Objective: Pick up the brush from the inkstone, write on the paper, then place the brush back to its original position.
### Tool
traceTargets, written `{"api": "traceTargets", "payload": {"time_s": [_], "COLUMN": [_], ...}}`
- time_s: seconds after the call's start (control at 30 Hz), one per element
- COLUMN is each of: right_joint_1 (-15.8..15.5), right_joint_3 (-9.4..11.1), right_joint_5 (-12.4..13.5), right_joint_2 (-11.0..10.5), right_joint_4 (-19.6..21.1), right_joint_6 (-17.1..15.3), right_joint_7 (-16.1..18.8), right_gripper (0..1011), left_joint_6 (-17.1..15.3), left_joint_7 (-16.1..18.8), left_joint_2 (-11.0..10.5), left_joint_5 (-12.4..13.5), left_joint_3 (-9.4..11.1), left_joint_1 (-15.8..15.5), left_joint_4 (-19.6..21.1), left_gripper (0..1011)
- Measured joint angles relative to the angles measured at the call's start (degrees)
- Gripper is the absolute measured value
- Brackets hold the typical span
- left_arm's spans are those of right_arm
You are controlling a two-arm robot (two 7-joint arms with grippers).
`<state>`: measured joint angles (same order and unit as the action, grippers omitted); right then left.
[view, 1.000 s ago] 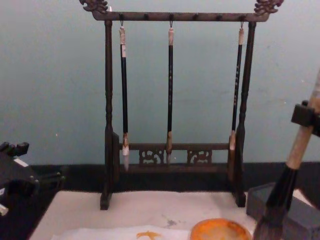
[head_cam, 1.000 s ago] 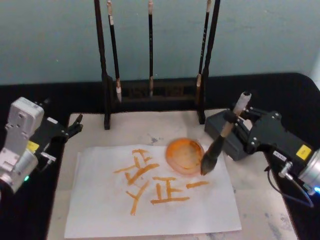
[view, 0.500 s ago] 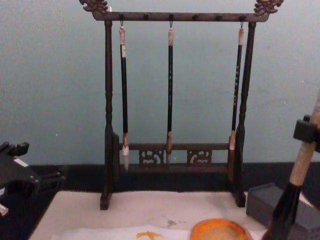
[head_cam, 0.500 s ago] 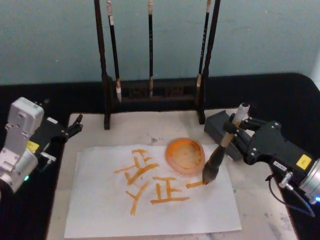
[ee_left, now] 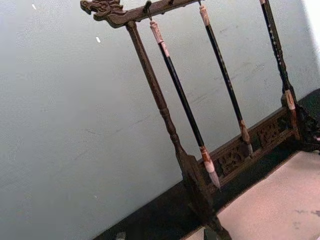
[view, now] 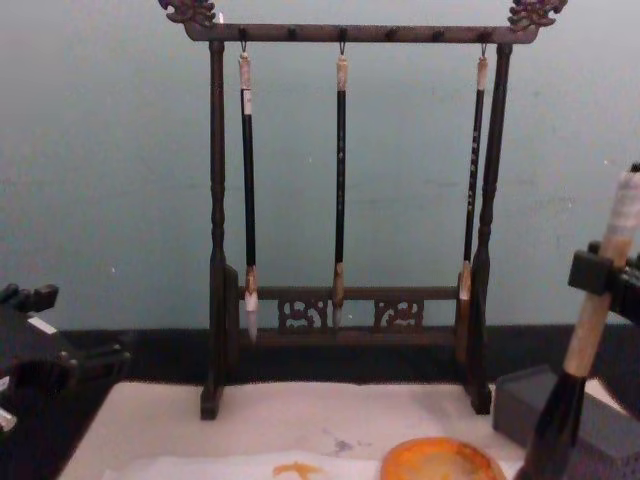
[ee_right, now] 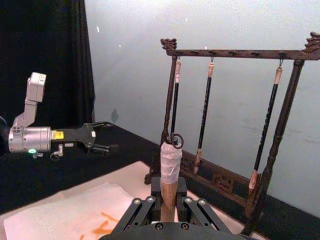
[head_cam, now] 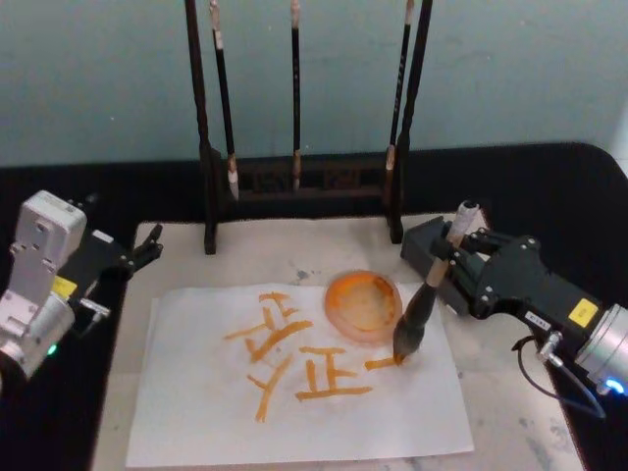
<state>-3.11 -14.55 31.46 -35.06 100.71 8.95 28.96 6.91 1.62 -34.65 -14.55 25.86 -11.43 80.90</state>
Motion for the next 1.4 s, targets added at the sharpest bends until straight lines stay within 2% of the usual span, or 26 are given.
{"api": "traceTargets", "payload": {"time_s": [0.3, 0.6, 0.9, 1.4], "right_joint_1": [0.07, -1.01, -3.0, -5.88], "right_joint_3": [0.27, 0.62, 1.49, 2.63], "right_joint_5": [-0.51, -0.74, 0.67, 1.44], "right_joint_2": [0.39, -0.25, -1.59, -3.91], "right_joint_4": [-0.28, 0.56, 2.55, 5.36], "right_joint_6": [-0.57, -1.42, -1.98, -2.17], "right_joint_7": [1.0, 1.41, 2.35, 2.93], "right_gripper": [174, 174, 175, 175], "left_joint_6": [0.0, 0.0, 0.0, 0.0], "left_joint_7": [0.0, 0.0, 0.0, 0.0], "left_joint_2": [0.0, 0.0, 0.0, 0.0], "left_joint_5": [0.0, 0.0, 0.0, 0.0], "left_joint_3": [0.0, 0.0, 0.0, 0.0], "left_joint_1": [0.0, 0.0, 0.0, 0.0], "left_joint_4": [0.0, 0.0, 0.0, 0.0], "left_gripper": [1010, 1010, 1010, 1010]}}
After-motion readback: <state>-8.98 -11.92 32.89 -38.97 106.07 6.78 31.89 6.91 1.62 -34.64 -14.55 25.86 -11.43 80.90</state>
